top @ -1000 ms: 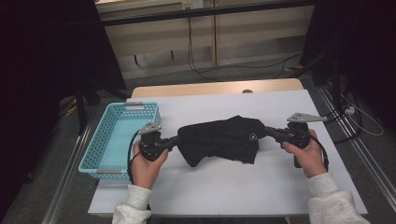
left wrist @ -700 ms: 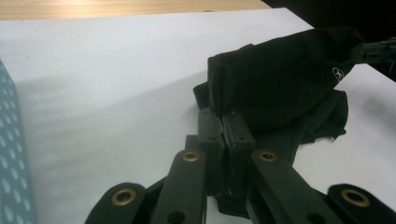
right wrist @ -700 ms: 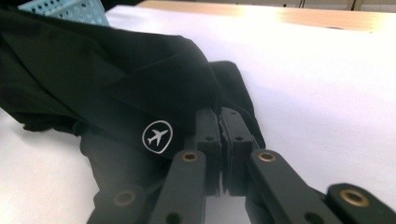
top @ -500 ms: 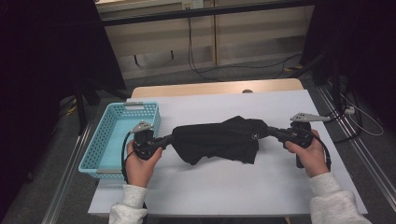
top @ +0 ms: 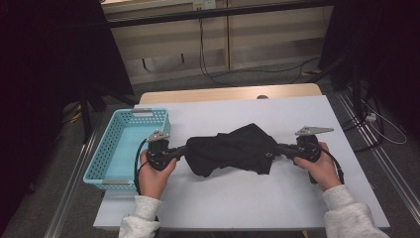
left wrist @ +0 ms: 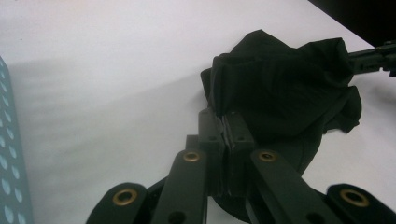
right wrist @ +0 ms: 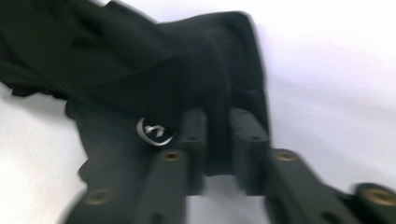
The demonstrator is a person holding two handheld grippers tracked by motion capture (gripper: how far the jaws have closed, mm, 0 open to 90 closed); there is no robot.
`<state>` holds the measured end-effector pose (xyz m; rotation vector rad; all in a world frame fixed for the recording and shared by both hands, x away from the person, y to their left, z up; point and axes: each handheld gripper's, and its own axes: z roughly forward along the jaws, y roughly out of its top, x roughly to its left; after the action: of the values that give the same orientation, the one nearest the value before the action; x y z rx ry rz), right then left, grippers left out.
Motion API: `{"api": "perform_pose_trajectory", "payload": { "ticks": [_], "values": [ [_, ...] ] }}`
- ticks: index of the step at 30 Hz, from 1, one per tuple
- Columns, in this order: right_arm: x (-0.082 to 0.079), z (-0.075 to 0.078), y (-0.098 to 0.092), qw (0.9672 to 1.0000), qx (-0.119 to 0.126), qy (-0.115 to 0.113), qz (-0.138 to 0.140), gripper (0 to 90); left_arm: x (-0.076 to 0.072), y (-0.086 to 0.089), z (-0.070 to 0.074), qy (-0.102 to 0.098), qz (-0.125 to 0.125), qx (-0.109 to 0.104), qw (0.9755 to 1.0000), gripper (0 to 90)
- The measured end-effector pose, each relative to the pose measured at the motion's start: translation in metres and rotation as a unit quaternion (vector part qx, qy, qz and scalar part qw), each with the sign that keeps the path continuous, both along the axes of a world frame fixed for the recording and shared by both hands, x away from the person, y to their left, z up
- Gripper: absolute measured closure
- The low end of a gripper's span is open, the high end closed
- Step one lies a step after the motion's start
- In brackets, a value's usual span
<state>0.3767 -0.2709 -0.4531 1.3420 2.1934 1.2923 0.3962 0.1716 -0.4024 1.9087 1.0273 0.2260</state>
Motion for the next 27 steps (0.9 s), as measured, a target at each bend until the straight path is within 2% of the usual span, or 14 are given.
{"api": "perform_pose_trajectory", "payload": {
  "ticks": [3, 5, 9, 10, 12, 13, 14, 16, 17, 18, 19, 21, 23, 27],
  "values": [
    [0.0, 0.001, 0.005, 0.9998, 0.009, -0.01, 0.013, 63.1, 0.0, 0.0, 0.0, 0.0, 0.001, -0.003, 1.0, 87.8],
    [0.001, 0.002, 0.011, 0.9996, -0.009, -0.02, 0.018, 58.4, 0.001, 0.0, -0.001, -0.002, -0.002, 0.003, 1.0, 87.7],
    [0.003, 0.003, 0.011, 0.9995, -0.014, -0.026, 0.008, 57.4, 0.001, 0.001, -0.001, 0.001, -0.001, -0.001, 1.0, 87.7],
    [0.004, 0.003, 0.01, 0.9996, -0.008, -0.029, 0.003, 56.9, 0.001, 0.001, -0.002, 0.003, -0.001, -0.003, 1.0, 87.7],
    [0.009, 0.003, 0.009, 0.9992, 0.02, -0.033, -0.008, 57.7, 0.002, 0.002, -0.001, 0.003, -0.005, -0.004, 1.0, 87.7],
    [0.012, 0.002, 0.01, 0.9992, 0.025, -0.029, -0.011, 57.9, 0.002, 0.002, -0.001, 0.002, -0.003, -0.006, 1.0, 87.7],
    [0.015, 0.002, 0.012, 0.9995, 0.018, -0.022, -0.009, 59.9, 0.002, 0.002, -0.001, 0.003, -0.003, -0.004, 1.0, 87.7],
    [0.018, 0.001, 0.017, 0.9997, -0.002, -0.025, -0.003, 77.6, 0.002, 0.001, -0.002, 0.005, -0.003, -0.003, 1.0, 87.7],
    [0.019, 0.0, 0.018, 0.9997, -0.007, -0.023, -0.007, 81.4, 0.003, 0.001, -0.002, 0.004, -0.001, -0.002, 1.0, 87.7],
    [0.02, 0.001, 0.017, 0.9997, 0.001, -0.024, -0.01, 84.0, 0.003, 0.001, -0.002, 0.004, 0.001, -0.005, 1.0, 87.7],
    [0.019, 0.002, 0.015, 0.9996, 0.01, -0.024, -0.015, 84.7, 0.002, 0.001, -0.002, 0.005, -0.002, -0.001, 1.0, 87.7],
    [0.018, 0.006, 0.008, 0.999, 0.005, -0.033, -0.03, 85.3, 0.002, 0.001, -0.003, 0.004, -0.002, 0.001, 1.0, 87.7],
    [0.015, 0.01, -0.003, 0.9976, 0.035, -0.041, -0.045, 85.6, 0.002, 0.001, -0.004, 0.005, -0.003, -0.003, 1.0, 87.7],
    [0.005, 0.019, -0.019, 0.9949, 0.064, -0.051, -0.06, 85.7, 0.0, -0.006, -0.003, 0.002, -0.019, -0.003, 0.9998, 87.7]
  ]
}}
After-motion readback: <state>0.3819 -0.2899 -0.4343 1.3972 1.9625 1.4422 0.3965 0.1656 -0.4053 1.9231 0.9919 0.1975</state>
